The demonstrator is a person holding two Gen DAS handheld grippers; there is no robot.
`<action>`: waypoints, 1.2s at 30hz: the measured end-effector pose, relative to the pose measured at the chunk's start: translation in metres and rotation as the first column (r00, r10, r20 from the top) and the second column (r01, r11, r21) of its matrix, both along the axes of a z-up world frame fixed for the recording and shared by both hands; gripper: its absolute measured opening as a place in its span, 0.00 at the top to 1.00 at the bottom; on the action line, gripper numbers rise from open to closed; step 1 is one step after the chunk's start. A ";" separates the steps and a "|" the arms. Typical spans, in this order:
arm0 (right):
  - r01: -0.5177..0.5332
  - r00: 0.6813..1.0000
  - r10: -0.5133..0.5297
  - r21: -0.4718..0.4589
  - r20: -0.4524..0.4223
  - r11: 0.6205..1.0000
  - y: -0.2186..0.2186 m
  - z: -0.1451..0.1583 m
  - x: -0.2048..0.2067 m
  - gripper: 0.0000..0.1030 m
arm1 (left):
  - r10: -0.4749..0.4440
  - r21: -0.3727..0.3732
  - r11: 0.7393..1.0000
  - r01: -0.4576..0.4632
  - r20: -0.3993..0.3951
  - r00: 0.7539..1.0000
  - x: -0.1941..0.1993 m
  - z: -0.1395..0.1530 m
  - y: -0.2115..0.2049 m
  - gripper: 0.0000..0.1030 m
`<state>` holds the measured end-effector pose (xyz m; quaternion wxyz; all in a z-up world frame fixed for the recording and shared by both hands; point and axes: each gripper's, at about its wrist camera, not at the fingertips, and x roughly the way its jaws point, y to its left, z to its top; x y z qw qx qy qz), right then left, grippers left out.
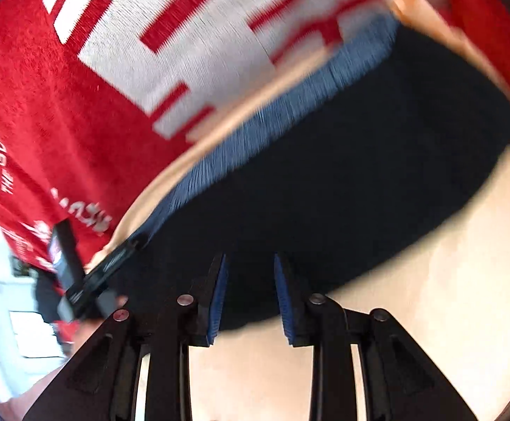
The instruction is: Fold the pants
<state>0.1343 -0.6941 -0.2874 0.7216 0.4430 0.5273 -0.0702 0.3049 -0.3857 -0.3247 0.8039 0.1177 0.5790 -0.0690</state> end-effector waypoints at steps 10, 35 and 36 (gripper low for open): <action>-0.072 0.997 0.073 0.057 -0.009 0.996 0.027 0.005 -0.024 0.55 | -0.017 0.040 0.999 0.017 0.014 1.000 -0.021 0.028 -0.013 0.00; -0.021 0.999 0.023 0.043 -0.027 0.999 -0.008 0.000 -0.061 0.45 | -0.204 0.007 0.979 0.205 -0.088 0.975 -0.102 0.040 -0.084 0.00; -0.010 1.000 0.010 0.033 -0.025 0.999 -0.012 0.000 -0.061 0.45 | -0.206 0.005 0.978 0.207 -0.091 0.974 -0.103 0.044 -0.086 0.00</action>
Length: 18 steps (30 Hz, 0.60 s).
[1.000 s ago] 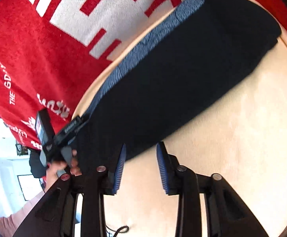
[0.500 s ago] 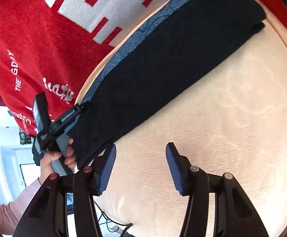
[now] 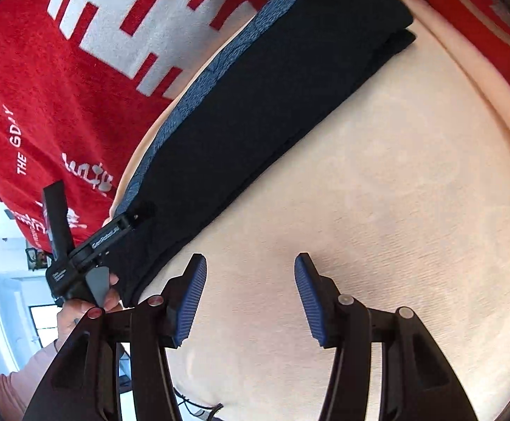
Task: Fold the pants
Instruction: 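Release the trousers with the right gripper and withdraw it from the fold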
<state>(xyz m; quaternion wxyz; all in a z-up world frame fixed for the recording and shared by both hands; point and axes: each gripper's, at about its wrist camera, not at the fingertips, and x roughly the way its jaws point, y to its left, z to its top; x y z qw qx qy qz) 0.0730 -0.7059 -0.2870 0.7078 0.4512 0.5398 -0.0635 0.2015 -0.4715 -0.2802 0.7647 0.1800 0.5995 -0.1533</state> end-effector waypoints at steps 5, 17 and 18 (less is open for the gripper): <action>0.073 0.996 -0.073 -0.011 0.047 0.997 -0.020 -0.002 0.001 0.45 | -0.030 -0.081 0.996 0.029 -0.015 0.999 -0.017 0.014 -0.029 0.00; 0.206 0.975 -0.206 0.010 0.084 0.979 -0.053 -0.011 0.004 0.45 | -0.056 -0.090 0.995 0.049 -0.081 0.995 -0.036 -0.014 -0.054 0.00; 0.212 0.973 -0.213 0.018 0.086 0.977 -0.054 -0.013 0.003 0.45 | -0.058 -0.089 0.995 0.051 -0.084 0.995 -0.036 -0.014 -0.053 0.00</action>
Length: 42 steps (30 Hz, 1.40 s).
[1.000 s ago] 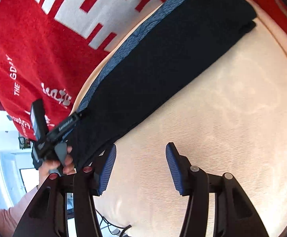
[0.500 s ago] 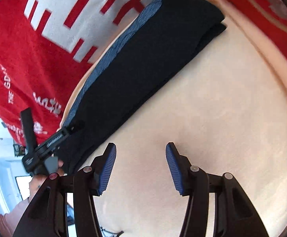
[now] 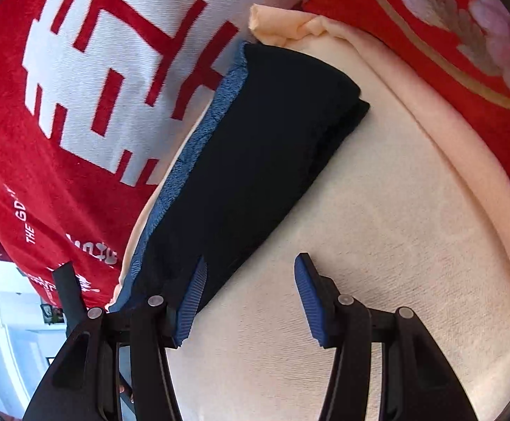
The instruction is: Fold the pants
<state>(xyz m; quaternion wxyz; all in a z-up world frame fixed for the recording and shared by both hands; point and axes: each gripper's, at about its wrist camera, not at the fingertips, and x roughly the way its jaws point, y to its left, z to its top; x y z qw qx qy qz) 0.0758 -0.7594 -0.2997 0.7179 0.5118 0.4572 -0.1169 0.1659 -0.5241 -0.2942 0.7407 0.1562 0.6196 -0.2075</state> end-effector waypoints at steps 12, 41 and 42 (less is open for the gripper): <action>0.076 0.994 -0.081 0.077 0.068 0.994 -0.020 -0.012 0.004 0.45 | 0.000 0.003 1.000 0.000 -0.002 1.000 0.007 -0.008 -0.003 0.00; -0.135 0.956 0.142 -0.042 0.255 0.990 0.013 0.079 0.062 0.86 | -0.110 -0.002 0.994 0.111 0.129 0.986 -0.021 -0.005 -0.007 0.21; -0.154 0.954 0.168 -0.074 0.250 0.985 0.019 0.086 0.067 0.86 | -0.098 -0.015 0.995 0.101 0.116 0.988 -0.019 -0.006 -0.004 0.21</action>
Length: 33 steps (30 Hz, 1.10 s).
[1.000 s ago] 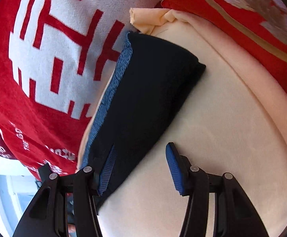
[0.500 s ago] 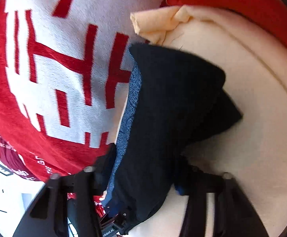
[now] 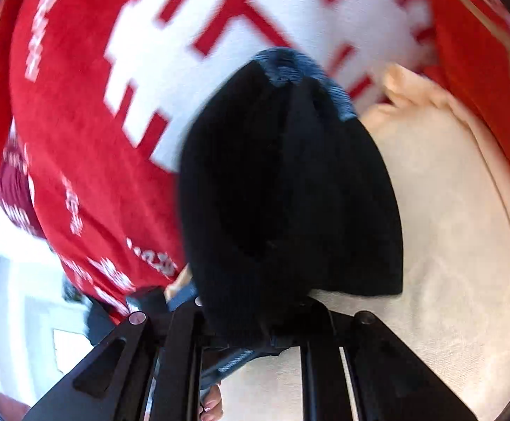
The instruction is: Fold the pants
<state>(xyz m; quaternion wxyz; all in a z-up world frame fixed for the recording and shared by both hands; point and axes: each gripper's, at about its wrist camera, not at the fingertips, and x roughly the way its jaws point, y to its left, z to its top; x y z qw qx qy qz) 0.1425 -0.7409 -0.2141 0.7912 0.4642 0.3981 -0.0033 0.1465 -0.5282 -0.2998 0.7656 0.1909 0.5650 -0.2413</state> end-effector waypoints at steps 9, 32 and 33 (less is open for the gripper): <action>-0.174 0.984 0.157 -0.288 -0.084 0.942 0.094 0.060 0.052 0.86 | 0.086 -0.114 0.989 -0.093 -0.059 0.994 0.019 0.027 0.076 0.21; -0.287 0.936 0.253 -0.116 -0.245 0.951 0.305 -0.008 0.085 0.38 | 0.250 -0.087 0.963 -0.255 -0.067 0.966 0.098 0.042 0.312 0.15; -0.196 0.954 0.198 0.033 -0.223 0.980 0.284 -0.021 0.083 0.42 | 0.230 -0.093 0.967 -0.236 -0.080 0.970 0.093 0.034 0.300 0.15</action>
